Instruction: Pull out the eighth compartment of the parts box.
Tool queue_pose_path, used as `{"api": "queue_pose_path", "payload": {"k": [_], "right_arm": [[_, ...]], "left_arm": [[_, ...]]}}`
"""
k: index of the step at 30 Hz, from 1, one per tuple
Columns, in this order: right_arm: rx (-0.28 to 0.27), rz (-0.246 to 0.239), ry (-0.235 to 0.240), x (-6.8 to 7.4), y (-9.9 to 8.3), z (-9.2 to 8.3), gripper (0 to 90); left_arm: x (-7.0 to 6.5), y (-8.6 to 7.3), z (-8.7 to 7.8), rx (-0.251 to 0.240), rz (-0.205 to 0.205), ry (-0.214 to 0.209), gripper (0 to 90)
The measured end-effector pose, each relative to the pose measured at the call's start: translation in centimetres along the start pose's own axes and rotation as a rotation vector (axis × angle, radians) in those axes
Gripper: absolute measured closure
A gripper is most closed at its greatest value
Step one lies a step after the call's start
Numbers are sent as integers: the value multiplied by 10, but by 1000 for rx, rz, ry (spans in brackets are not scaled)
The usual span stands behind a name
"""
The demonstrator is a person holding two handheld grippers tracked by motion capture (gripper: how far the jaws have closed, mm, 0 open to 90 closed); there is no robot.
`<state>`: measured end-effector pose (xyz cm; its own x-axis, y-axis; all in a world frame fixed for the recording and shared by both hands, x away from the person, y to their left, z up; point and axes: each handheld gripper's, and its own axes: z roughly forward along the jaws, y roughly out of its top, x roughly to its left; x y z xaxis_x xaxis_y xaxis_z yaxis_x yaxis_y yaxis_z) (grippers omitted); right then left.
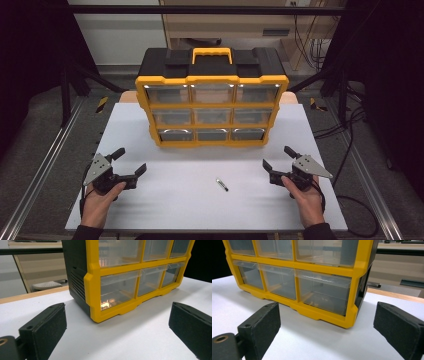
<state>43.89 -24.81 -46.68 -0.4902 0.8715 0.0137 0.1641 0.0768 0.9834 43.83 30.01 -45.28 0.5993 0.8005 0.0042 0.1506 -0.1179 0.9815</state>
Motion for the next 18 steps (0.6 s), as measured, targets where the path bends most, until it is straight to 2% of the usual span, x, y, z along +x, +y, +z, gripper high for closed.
{"api": "queue_pose_path", "payload": {"k": [8,11,14,18], "right_arm": [[23,-5,-23,2,-1,3,62],[41,-25,-42,4,0,5,62],[69,-76,-77,9,1,10,61],[111,-189,-119,18,4,18,76]], "left_arm": [[0,1,2,5,9,12,13],[1,1,1,4,9,13,14],[1,0,1,9,11,13,14],[1,0,2,14,12,15,14]]}}
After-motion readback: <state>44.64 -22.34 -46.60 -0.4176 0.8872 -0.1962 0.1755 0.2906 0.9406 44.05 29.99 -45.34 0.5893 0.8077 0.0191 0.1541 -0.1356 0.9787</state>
